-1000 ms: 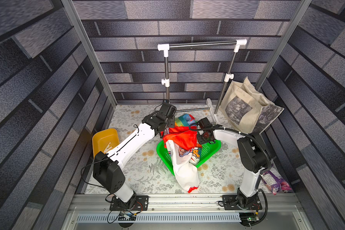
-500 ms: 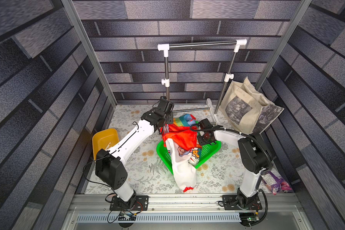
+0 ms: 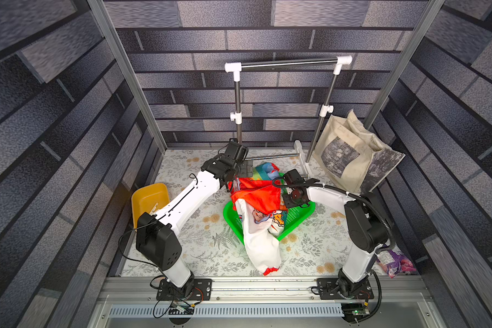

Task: Remove the clothespins securing jackets to the hanger
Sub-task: Pick up the clothespin from the basket.

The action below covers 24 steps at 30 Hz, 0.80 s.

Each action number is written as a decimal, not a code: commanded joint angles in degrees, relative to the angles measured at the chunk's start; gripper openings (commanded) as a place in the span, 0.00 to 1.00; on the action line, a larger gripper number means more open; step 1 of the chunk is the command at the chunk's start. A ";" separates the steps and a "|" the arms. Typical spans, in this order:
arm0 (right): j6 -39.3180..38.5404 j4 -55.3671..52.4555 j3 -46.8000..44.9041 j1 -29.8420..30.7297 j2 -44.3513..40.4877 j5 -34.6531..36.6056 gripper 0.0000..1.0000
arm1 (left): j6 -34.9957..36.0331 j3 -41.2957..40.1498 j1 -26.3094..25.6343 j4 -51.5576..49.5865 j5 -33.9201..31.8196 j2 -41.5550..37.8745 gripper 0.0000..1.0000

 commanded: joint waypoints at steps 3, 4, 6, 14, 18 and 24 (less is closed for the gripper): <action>2.29 -3.91 0.37 0.45 -12.51 -0.30 0.21 | -2.39 1.78 2.52 -1.18 1.80 -2.01 1.00; 2.44 -4.28 0.79 0.42 -14.28 -1.20 0.21 | -3.25 1.78 3.51 -0.91 2.56 -2.69 1.00; 2.38 -4.79 2.14 0.38 -17.56 -3.60 0.21 | -5.94 1.63 5.91 -0.66 4.46 -4.19 1.00; -1.60 -4.37 14.60 0.45 -21.17 -16.07 0.21 | -21.44 -4.54 21.26 5.28 26.44 -12.24 1.00; -1.47 -4.95 22.45 0.69 -18.68 -23.60 0.21 | -22.58 -5.82 24.32 4.83 30.98 -15.65 1.00; -2.79 -5.47 26.86 2.55 -15.69 -25.04 0.22 | -12.21 -2.46 24.19 -11.31 8.34 -17.82 1.00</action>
